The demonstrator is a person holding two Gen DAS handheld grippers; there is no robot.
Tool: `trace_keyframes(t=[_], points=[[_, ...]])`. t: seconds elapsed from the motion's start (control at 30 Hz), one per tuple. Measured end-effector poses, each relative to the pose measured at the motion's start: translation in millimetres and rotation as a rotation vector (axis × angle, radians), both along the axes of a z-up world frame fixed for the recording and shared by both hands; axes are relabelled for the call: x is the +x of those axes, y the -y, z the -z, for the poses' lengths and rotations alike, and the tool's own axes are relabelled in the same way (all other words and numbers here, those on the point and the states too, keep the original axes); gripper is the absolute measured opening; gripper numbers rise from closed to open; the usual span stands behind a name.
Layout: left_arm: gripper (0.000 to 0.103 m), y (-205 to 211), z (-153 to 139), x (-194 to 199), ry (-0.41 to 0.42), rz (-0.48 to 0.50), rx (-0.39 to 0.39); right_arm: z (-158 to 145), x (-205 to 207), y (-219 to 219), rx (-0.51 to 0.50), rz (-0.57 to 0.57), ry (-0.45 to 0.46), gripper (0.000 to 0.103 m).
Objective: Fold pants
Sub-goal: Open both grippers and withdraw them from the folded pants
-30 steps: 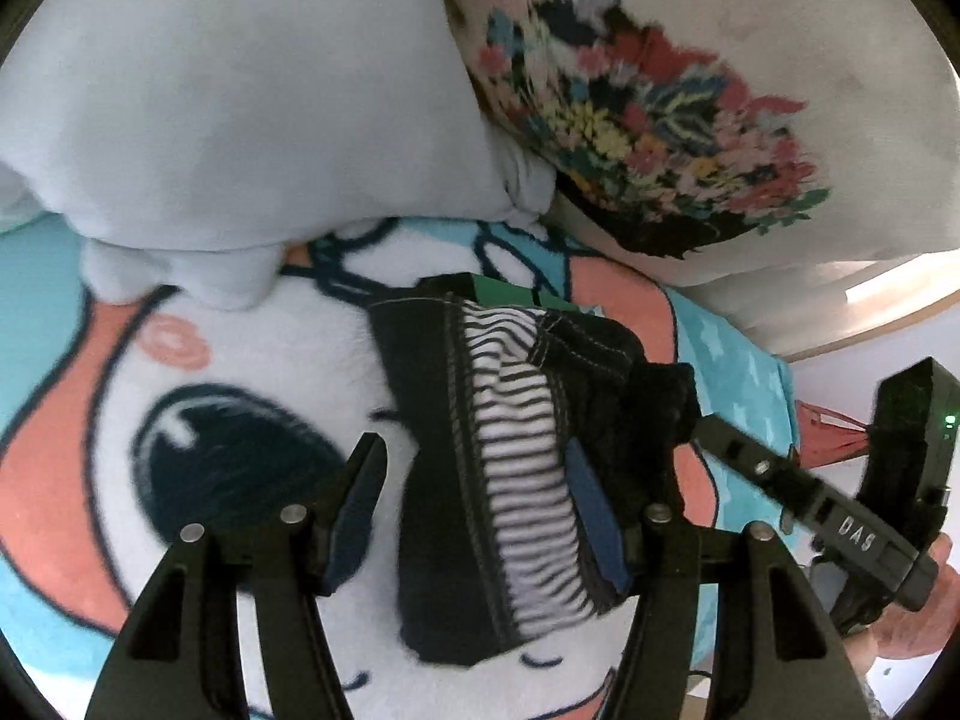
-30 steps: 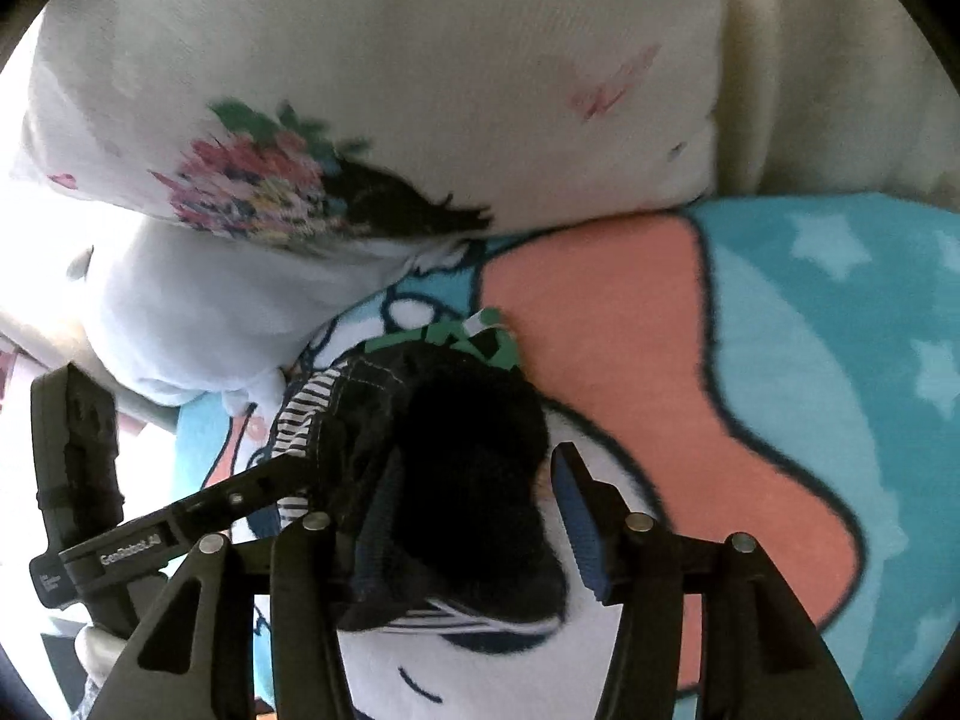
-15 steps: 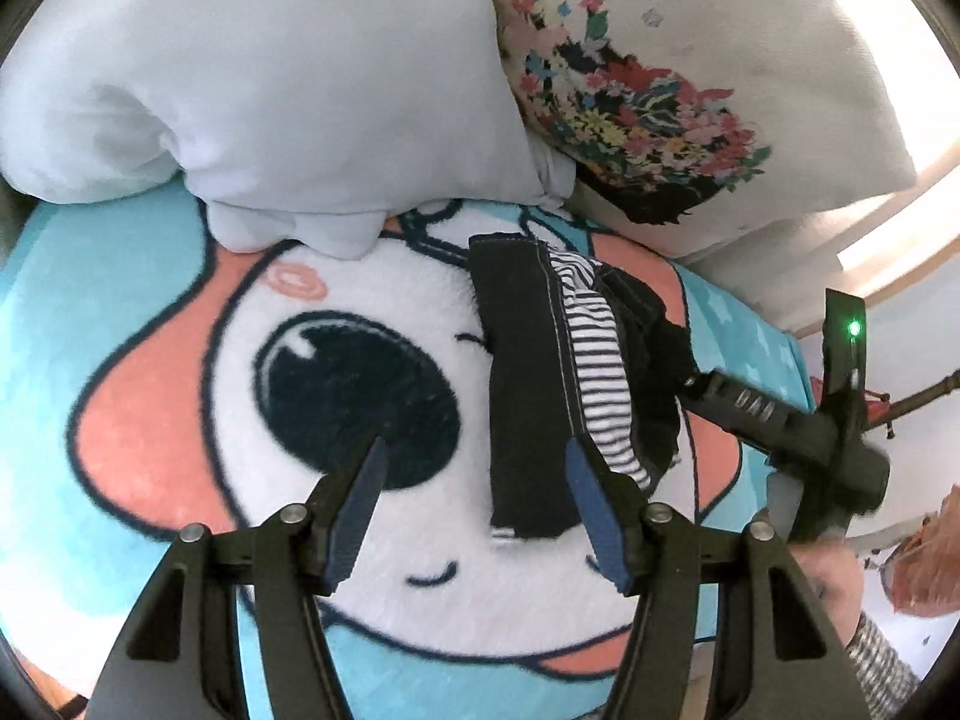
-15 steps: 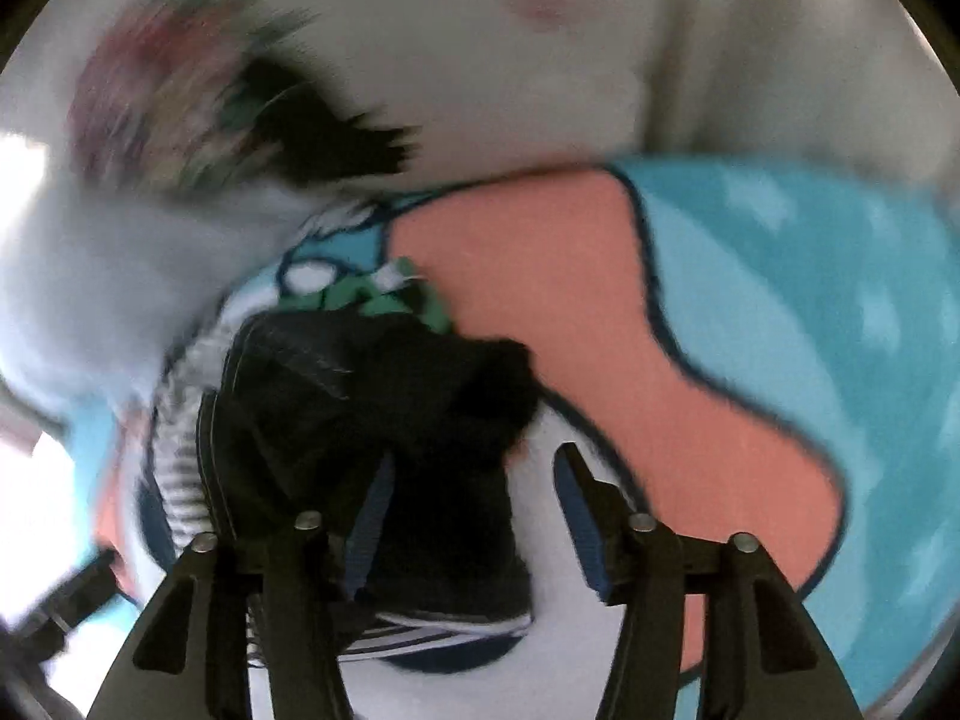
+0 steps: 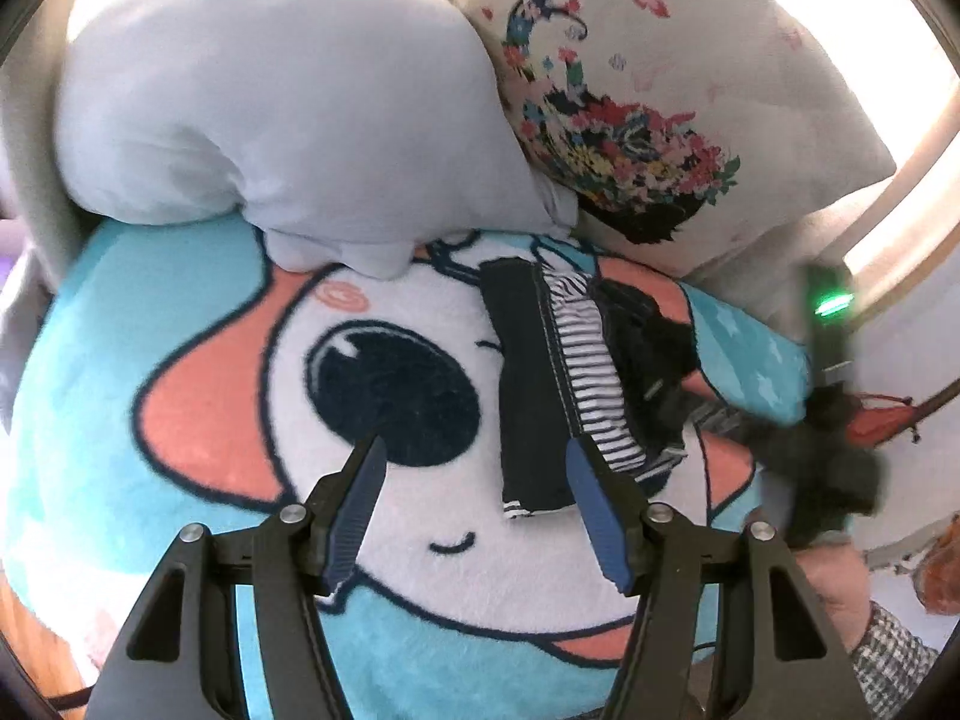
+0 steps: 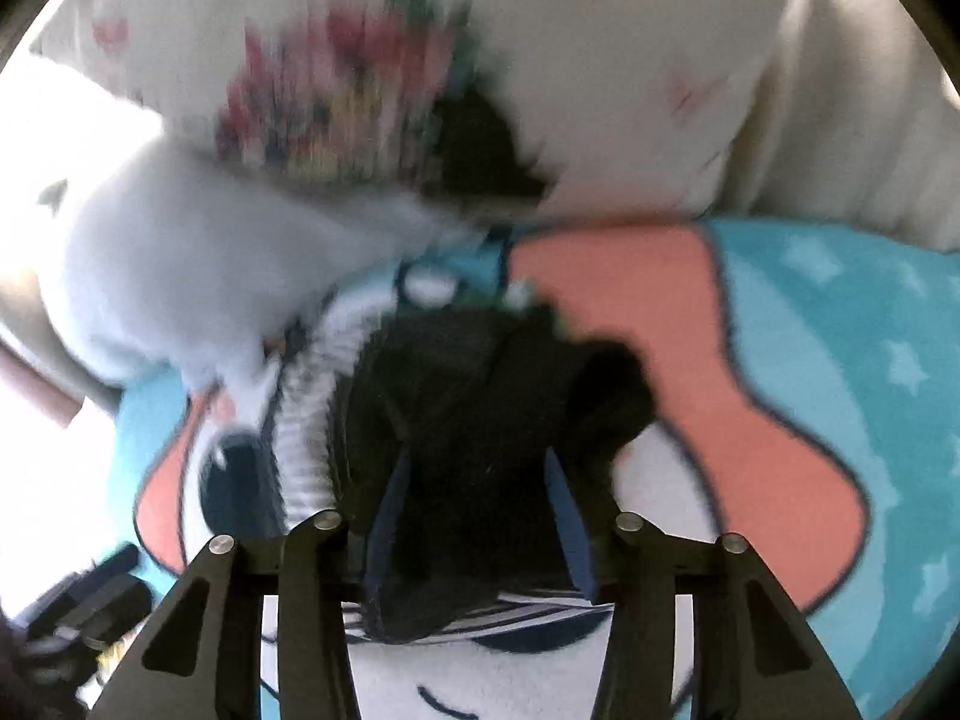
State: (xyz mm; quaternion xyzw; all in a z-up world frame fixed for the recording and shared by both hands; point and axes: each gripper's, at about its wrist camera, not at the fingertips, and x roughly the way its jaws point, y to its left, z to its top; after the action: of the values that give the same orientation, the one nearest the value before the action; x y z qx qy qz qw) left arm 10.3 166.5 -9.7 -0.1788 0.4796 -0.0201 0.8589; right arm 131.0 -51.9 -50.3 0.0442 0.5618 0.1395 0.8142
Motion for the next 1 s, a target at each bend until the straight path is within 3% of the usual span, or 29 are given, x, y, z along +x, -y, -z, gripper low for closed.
trace_keyframes(t=[0.03, 0.07, 0.2, 0.3, 0.37, 0.43, 0.53, 0.6, 0.7, 1.0], points=[[0.062, 0.7, -3.6, -3.1, 0.008, -0.016, 0.01, 16.9, 2.8, -0.9, -0.028, -0.031, -0.057, 0.051], [0.062, 1.9, -8.2, -6.9, 0.021, -0.032, 0.024, 18.0, -0.9, 3.7, -0.037, -0.031, -0.049, 0.05], [0.062, 8.6, -29.0, -20.5, 0.086, -0.104, 0.088, -2.6, -10.5, 21.5, 0.001, -0.04, -0.019, 0.051], [0.063, 23.1, -57.7, -36.7, 0.203, -0.171, 0.211, -25.9, -27.8, 37.8, 0.012, -0.052, 0.043, 0.051], [0.08, 35.2, -81.1, -50.5, 0.294, -0.229, 0.3, -39.4, -42.1, 51.1, 0.032, -0.059, 0.067, 0.052], [0.1, 43.8, -101.4, -63.4, 0.377, -0.274, 0.333, -49.3, -53.0, 62.0, 0.043, -0.061, 0.083, 0.052], [0.103, 53.1, -129.2, -72.5, 0.449, -0.318, 0.342, -68.1, -68.1, 82.8, 0.029, -0.063, 0.126, 0.054], [0.103, 56.9, -139.2, -67.0, 0.423, -0.349, 0.35, -75.2, -73.5, 91.6, 0.037, -0.048, 0.148, 0.06], [0.103, 61.4, -137.2, -53.0, 0.362, -0.31, 0.292, -81.0, -80.9, 112.0, 0.077, -0.012, 0.151, 0.062], [0.103, 97.7, -67.1, -28.7, 0.085, -0.175, 0.263, -49.2, -100.4, 112.5, -0.065, -0.055, 0.087, 0.067]])
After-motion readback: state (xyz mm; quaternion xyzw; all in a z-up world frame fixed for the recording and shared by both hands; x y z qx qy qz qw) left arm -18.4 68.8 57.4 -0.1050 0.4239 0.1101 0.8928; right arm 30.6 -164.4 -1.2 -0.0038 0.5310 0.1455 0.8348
